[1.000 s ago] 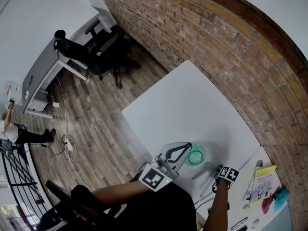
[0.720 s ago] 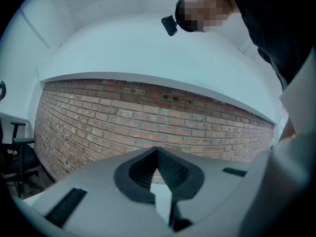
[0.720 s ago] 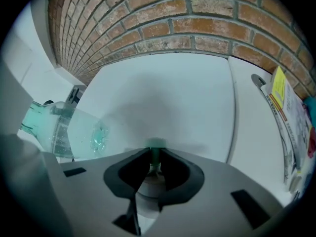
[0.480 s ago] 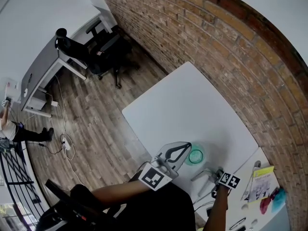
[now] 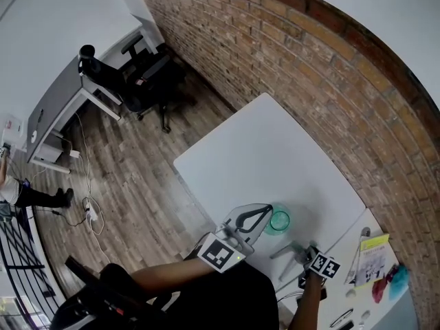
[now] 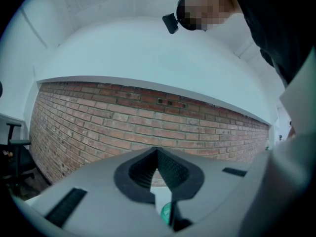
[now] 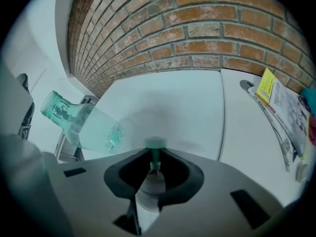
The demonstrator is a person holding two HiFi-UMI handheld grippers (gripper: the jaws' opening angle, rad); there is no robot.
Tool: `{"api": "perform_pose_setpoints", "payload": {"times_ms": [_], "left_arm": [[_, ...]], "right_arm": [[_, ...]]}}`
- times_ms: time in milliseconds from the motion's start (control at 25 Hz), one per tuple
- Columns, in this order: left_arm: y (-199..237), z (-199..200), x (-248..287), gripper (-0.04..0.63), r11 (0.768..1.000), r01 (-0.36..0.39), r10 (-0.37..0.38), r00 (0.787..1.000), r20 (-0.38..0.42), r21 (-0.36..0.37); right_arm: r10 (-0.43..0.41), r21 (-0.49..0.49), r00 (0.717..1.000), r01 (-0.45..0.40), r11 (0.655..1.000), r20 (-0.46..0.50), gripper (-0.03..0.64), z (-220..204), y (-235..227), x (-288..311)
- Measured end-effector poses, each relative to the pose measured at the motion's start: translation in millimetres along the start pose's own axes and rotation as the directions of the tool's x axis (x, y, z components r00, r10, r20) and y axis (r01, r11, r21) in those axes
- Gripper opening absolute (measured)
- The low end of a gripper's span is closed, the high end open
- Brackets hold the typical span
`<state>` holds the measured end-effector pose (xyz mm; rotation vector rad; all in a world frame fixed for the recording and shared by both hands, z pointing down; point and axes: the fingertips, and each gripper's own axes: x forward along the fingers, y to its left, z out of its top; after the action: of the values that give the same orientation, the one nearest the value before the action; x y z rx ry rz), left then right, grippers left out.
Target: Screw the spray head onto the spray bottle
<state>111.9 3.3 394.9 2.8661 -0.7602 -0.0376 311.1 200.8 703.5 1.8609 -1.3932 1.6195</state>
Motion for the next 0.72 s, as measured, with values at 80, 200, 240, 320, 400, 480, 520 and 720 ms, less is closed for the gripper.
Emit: {"api": "perform_pose_setpoints", "payload": {"times_ms": [80, 200, 240, 320, 400, 480, 520, 720], "left_arm": [[-2.4, 1.7, -0.7, 0.002, 1.000, 0.012, -0.012, 1.000, 0.001, 0.004], [-5.3, 2.5, -1.9, 0.002, 1.000, 0.027, -0.027, 1.000, 0.004, 0.003], [-6.2, 2.2, -2.1, 0.002, 0.999, 0.034, -0.034, 0.999, 0.002, 0.000], [-8.7, 0.2, -2.0, 0.002, 0.998, 0.055, -0.055, 0.998, -0.007, -0.012], [-11.7, -0.9, -2.3, 0.002, 0.997, 0.072, -0.073, 0.997, -0.011, -0.021], [-13.4, 0.4, -3.4, 0.002, 0.997, 0.081, -0.081, 0.997, -0.005, -0.017], [-13.4, 1.2, -3.8, 0.002, 0.996, 0.083, -0.083, 0.997, -0.002, -0.015], [-12.8, 3.5, -6.6, 0.002, 0.996, 0.087, -0.086, 0.996, 0.010, -0.020]], "right_arm": [[0.003, -0.001, 1.000, -0.003, 1.000, 0.026, 0.066, 2.4, 3.4, -6.6], [0.026, -0.020, 0.996, -0.024, 1.000, 0.083, 0.066, 9.2, 10.4, -15.3], [0.036, -0.028, 0.994, -0.033, 0.999, 0.102, 0.066, 10.5, 13.0, -17.3], [0.049, -0.040, 0.991, -0.044, 0.998, 0.128, 0.066, 10.2, 17.2, -20.8], [0.049, -0.052, 0.988, -0.042, 0.998, 0.146, 0.066, 8.5, 20.6, -25.5], [0.048, -0.069, 0.986, -0.037, 0.997, 0.161, 0.066, 7.8, 25.0, -30.0], [0.048, -0.078, 0.985, -0.035, 0.996, 0.167, 0.066, 7.7, 27.3, -32.0], [0.047, -0.118, 0.978, -0.023, 0.993, 0.204, 0.066, 7.4, 37.6, -44.5]]}}
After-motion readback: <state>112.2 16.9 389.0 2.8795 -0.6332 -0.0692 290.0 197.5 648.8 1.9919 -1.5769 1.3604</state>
